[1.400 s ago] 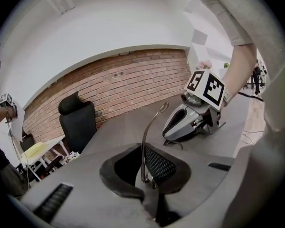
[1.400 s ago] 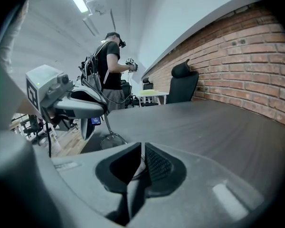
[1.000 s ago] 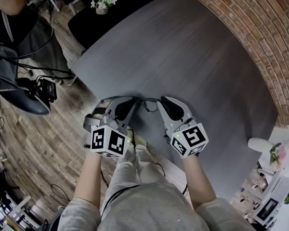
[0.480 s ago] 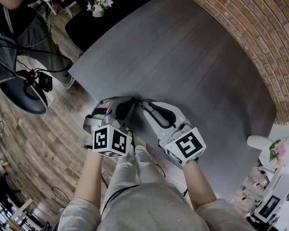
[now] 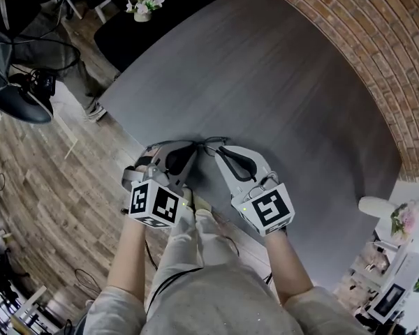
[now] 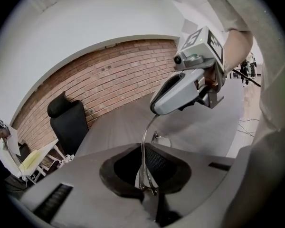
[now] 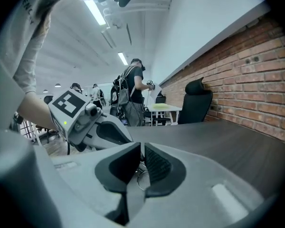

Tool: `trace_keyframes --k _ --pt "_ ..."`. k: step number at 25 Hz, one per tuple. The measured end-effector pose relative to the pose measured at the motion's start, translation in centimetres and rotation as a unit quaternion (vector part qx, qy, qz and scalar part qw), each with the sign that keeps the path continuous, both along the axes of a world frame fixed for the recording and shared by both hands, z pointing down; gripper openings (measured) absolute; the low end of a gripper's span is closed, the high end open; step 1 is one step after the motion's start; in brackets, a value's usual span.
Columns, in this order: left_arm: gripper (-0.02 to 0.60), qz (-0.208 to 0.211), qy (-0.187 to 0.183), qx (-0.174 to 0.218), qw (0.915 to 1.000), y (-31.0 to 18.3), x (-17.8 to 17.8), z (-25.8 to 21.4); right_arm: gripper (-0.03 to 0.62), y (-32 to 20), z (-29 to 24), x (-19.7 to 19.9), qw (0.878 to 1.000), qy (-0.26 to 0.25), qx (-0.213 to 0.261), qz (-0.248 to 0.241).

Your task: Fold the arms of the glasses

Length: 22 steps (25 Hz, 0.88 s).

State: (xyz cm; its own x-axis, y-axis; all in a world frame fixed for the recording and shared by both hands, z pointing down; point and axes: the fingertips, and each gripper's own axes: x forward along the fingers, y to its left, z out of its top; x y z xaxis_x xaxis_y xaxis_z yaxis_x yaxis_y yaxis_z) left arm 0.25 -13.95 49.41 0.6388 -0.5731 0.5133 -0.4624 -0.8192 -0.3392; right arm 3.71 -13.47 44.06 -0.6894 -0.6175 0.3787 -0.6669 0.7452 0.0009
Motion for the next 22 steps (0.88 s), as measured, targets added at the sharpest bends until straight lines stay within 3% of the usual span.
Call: trace_keyframes --k 3,11,18,22 --pt "0.021 0.001 0.005 -0.003 1.0000 0.0 -0.2 0.1 0.026 0.0 0.7 0.1 1.000 0.014 -0.004 -0.005" --pt "0.058 -0.027 0.065 -0.029 0.9971 -0.1 -1.3 0.0 0.026 -0.1 2.0 -0.4 0.999 0.033 -0.014 -0.006" --pt "0.058 -0.082 0.160 -0.044 0.9827 -0.9 -3.3 -0.9 0.026 -0.4 4.4 -0.3 0.999 0.043 -0.021 -0.005" --pt "0.058 -0.107 0.189 -0.046 0.9750 -1.3 -4.4 -1.0 0.021 -0.8 5.6 -0.1 0.998 0.042 -0.036 0.009"
